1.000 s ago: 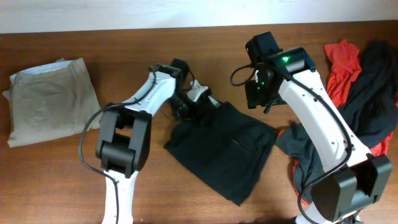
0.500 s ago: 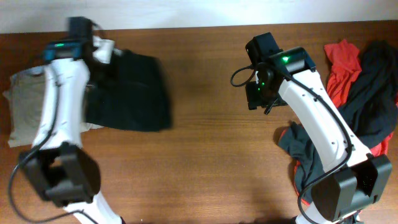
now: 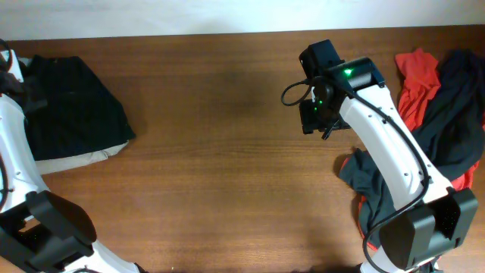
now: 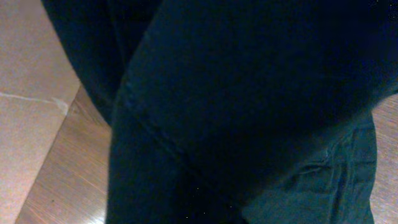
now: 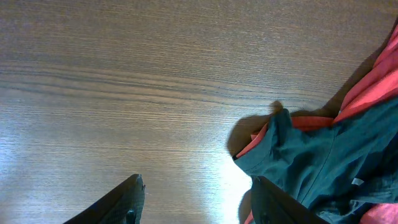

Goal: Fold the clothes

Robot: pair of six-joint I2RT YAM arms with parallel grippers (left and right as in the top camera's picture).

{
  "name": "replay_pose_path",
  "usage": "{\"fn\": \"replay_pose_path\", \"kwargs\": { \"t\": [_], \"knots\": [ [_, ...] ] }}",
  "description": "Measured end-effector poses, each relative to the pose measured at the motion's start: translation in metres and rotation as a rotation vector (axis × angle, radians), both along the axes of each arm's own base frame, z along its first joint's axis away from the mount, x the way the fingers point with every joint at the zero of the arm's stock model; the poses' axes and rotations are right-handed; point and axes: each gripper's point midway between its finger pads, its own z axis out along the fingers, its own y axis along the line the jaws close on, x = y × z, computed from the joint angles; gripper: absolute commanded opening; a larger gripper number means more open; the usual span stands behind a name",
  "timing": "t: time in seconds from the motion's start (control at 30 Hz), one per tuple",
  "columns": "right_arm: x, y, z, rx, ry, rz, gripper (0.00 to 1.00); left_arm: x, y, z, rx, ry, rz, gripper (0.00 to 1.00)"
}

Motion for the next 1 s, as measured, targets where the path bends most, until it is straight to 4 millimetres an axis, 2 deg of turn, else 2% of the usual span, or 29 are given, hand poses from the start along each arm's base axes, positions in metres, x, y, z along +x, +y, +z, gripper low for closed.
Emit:
{"fn": "replay_pose_path", "kwargs": {
  "t": [0.03,0.07,0.1,0.13,0.2,0.33,0.4,0.43,0.47,0.5,0.53,0.57,0.63,0.67,0.7,0.73,0.77,0.83,0.87,0.93,1.0],
  "knots": [
    [0.0,0.0,0.0,0.0,0.0,0.0,0.59,0.0,0.0,0.0,0.0,0.001,0.0,0.14],
    [0.0,0.0,0.0,0.0,0.0,0.0,0.59,-0.001,-0.001,-0.001,-0.003,0.006,0.0,0.46],
    [0.0,0.0,0.0,0.0,0.0,0.0,0.59,-0.002,0.0,-0.001,-0.004,0.005,0.004,0.7],
    [0.0,0.0,0.0,0.0,0.0,0.0,0.59,-0.002,0.001,-0.001,-0.004,0.006,0.006,0.87],
    [0.0,0.0,0.0,0.0,0.0,0.0,0.59,-0.011,0.01,-0.003,-0.016,0.011,0.048,0.96],
    [0.0,0.0,0.0,0.0,0.0,0.0,0.59,-0.024,0.015,-0.005,-0.053,0.015,0.111,0.99],
    [0.0,0.0,0.0,0.0,0.0,0.0,0.6,-0.017,-0.001,0.005,-0.109,-0.044,0.071,0.99],
    [0.0,0.0,0.0,0.0,-0.001,0.0,0.67,-0.009,-0.02,0.019,-0.154,-0.103,0.015,0.99],
    [0.001,0.0,0.0,0.001,-0.002,0.0,0.75,0.0,-0.054,0.04,-0.198,-0.167,-0.085,0.99],
    [0.003,0.002,0.001,0.009,-0.013,-0.002,0.84,0.007,-0.084,0.053,-0.22,-0.194,-0.172,0.99],
    [0.009,0.005,0.002,0.026,-0.036,-0.003,0.85,0.012,-0.122,0.06,-0.239,-0.189,-0.277,0.99],
    [0.017,0.01,0.003,0.065,-0.063,-0.001,0.85,0.016,-0.157,0.061,-0.258,-0.176,-0.368,0.99],
    [0.031,0.009,0.006,0.161,-0.096,-0.027,0.85,0.004,-0.247,0.044,-0.332,-0.04,-0.572,0.99],
    [0.032,0.003,0.006,0.196,-0.087,-0.052,0.85,-0.004,-0.262,0.037,-0.343,0.007,-0.6,0.99],
    [0.034,-0.015,0.006,0.235,-0.073,-0.11,0.85,-0.02,-0.271,0.029,-0.359,0.084,-0.605,0.99],
    [0.032,-0.048,0.005,0.27,-0.048,-0.199,0.85,-0.041,-0.271,0.02,-0.379,0.176,-0.575,0.99],
    [0.029,-0.07,0.004,0.28,-0.036,-0.255,0.85,-0.055,-0.268,0.016,-0.392,0.233,-0.543,0.99],
    [0.016,-0.089,0.005,0.294,0.003,-0.298,0.85,-0.081,-0.264,0.009,-0.409,0.343,-0.498,0.99],
    [0.013,-0.097,0.009,0.297,-0.004,-0.309,0.85,-0.088,-0.261,0.008,-0.402,0.371,-0.485,0.99],
    [0.002,-0.11,0.028,0.299,-0.061,-0.322,0.85,-0.091,-0.258,0.011,-0.38,0.351,-0.475,0.99],
    [-0.009,-0.112,0.051,0.296,-0.159,-0.304,0.86,-0.098,-0.256,0.027,-0.338,0.24,-0.48,0.99]
  ]
}}
